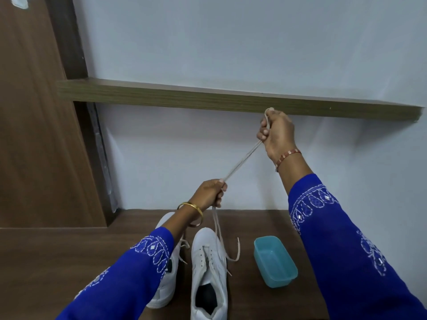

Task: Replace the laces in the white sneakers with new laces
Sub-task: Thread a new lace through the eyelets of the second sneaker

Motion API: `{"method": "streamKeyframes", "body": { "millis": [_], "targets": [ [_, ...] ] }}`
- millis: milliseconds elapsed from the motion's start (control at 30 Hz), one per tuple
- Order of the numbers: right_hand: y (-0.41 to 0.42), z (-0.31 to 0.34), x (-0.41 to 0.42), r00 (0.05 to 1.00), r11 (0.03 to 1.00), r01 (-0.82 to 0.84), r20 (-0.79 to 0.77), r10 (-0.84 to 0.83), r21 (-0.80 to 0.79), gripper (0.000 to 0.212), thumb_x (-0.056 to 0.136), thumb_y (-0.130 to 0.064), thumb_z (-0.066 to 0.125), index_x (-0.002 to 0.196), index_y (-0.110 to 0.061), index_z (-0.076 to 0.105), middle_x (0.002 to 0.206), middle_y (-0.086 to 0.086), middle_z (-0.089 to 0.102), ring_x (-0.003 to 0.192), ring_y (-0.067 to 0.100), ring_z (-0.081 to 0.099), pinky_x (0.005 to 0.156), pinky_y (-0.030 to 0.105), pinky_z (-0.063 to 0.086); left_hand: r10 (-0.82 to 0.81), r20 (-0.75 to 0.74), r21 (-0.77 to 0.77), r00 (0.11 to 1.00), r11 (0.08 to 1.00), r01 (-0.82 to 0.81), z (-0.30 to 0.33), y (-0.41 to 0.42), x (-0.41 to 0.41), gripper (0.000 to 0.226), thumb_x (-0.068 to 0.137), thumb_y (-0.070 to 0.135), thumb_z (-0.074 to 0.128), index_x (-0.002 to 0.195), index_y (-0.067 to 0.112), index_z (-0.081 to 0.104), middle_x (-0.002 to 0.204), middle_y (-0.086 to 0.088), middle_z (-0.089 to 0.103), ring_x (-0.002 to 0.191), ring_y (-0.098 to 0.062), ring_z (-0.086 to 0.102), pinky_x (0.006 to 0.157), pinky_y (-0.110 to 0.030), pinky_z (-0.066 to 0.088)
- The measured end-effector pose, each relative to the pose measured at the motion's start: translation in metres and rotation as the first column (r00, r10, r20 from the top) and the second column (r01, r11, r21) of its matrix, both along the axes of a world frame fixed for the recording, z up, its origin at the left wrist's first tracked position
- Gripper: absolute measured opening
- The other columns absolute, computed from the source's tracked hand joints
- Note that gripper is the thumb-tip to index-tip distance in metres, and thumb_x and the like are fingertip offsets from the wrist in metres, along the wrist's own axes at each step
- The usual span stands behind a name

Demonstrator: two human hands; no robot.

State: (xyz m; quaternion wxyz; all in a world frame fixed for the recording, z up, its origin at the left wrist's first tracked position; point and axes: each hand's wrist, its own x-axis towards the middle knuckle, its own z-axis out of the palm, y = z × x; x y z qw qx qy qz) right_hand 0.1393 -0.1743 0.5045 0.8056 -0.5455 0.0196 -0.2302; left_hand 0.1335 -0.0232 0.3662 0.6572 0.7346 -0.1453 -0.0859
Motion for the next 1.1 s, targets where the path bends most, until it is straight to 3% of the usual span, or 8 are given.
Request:
{"method": "streamKeyframes", "body": {
  "millis": [233, 367, 433, 567, 667, 800, 933, 1100],
  "targets": [
    [-0.009, -0.058, 0.008, 0.979, 0.762, 0.010, -0.150, -0.141, -0.648, 0.011, 0.088, -0.004, 0.050, 0.081, -0.001, 0.059, 0.066, 0.013, 0.059, 0.056, 0.018, 0.051, 0.053, 0.026, 0.043, -0.039, -0.222, -0.335, 0.974, 0.941, -0.039, 0.012, 0.013, 0.007, 0.037, 0.101, 0.031, 0.031, 0.072, 0.015, 0.046, 0.047, 0.007, 0.035, 0.038, -0.008, 0.028, 0.042, -0.019, 0.030],
    [-0.013, -0.098, 0.008, 0.872, 0.292, -0.350, -0.423, -0.244, -0.890, 0.040, 0.088, -0.020, 0.059, 0.056, -0.001, 0.045, 0.055, 0.009, 0.045, 0.051, 0.017, 0.040, 0.052, 0.025, 0.033, -0.178, -0.313, -0.603, 0.933, 0.796, -0.051, 0.031, 0.013, 0.008, 0.039, 0.102, 0.033, 0.026, 0.072, 0.016, 0.045, 0.043, 0.007, 0.037, 0.034, -0.007, 0.032, 0.040, -0.016, 0.032],
    [-0.011, -0.112, -0.001, 0.855, 0.200, -0.384, -0.429, -0.291, -0.901, 0.047, 0.089, -0.027, 0.058, 0.053, -0.004, 0.038, 0.054, 0.007, 0.040, 0.050, 0.017, 0.039, 0.053, 0.025, 0.034, -0.196, -0.338, -0.675, 0.920, 0.732, -0.092, 0.035, 0.015, 0.011, 0.040, 0.102, 0.034, 0.025, 0.071, 0.017, 0.044, 0.042, 0.007, 0.039, 0.033, -0.007, 0.034, 0.041, -0.014, 0.033],
    [0.001, -0.131, -0.032, 0.805, 0.374, -0.575, -0.584, 0.103, -0.727, 0.022, 0.089, -0.017, 0.059, 0.096, 0.003, 0.065, 0.082, 0.007, 0.059, 0.069, 0.017, 0.056, 0.062, 0.028, 0.049, -0.187, -0.402, -0.738, 0.896, 0.646, -0.196, 0.039, 0.018, 0.018, 0.040, 0.102, 0.033, 0.026, 0.074, 0.016, 0.050, 0.042, 0.007, 0.044, 0.033, -0.007, 0.038, 0.044, -0.015, 0.036],
    [0.020, -0.148, -0.046, 0.745, 0.284, -0.667, -0.617, 0.253, -0.689, 0.033, 0.085, -0.017, 0.065, 0.114, -0.002, 0.060, 0.096, 0.011, 0.064, 0.073, 0.012, 0.056, 0.054, 0.015, 0.048, -0.202, -0.422, -0.767, 0.884, 0.599, -0.230, 0.041, 0.016, 0.018, 0.040, 0.102, 0.031, 0.028, 0.073, 0.015, 0.051, 0.042, 0.006, 0.045, 0.033, -0.008, 0.039, 0.051, -0.019, 0.034],
    [0.035, -0.163, -0.043, 0.801, 0.398, -0.599, -0.526, 0.287, -0.695, 0.021, 0.087, -0.014, 0.063, 0.099, 0.002, 0.068, 0.082, 0.012, 0.067, 0.062, 0.007, 0.057, 0.049, 0.011, 0.045, -0.178, -0.435, -0.764, 0.883, 0.592, -0.257, 0.040, 0.015, 0.015, 0.041, 0.102, 0.029, 0.028, 0.076, 0.012, 0.054, 0.045, 0.003, 0.049, 0.039, -0.010, 0.049, 0.059, -0.023, 0.042],
    [0.040, -0.148, -0.042, 0.842, 0.616, -0.536, -0.424, 0.334, -0.578, 0.015, 0.090, -0.013, 0.060, 0.076, -0.009, 0.063, 0.060, 0.006, 0.060, 0.044, 0.005, 0.053, 0.048, 0.014, 0.045, -0.122, -0.447, -0.699, 0.886, 0.666, -0.261, 0.025, 0.017, 0.008, 0.041, 0.102, 0.028, 0.026, 0.087, 0.006, 0.058, 0.073, -0.008, 0.065, 0.081, -0.023, 0.062, 0.092, -0.036, 0.045],
    [0.038, -0.132, -0.031, 0.885, 0.801, -0.441, -0.344, 0.313, -0.406, 0.018, 0.093, -0.010, 0.054, 0.077, -0.008, 0.061, 0.062, 0.007, 0.059, 0.045, 0.008, 0.054, 0.045, 0.017, 0.046, -0.125, -0.451, -0.463, 0.884, 0.879, -0.111, -0.010, 0.019, -0.007, 0.048, 0.102, 0.036, 0.020, 0.093, 0.009, 0.059, 0.068, -0.003, 0.071, 0.062, -0.014, 0.068, 0.061, -0.024, 0.053]
  ]
}}
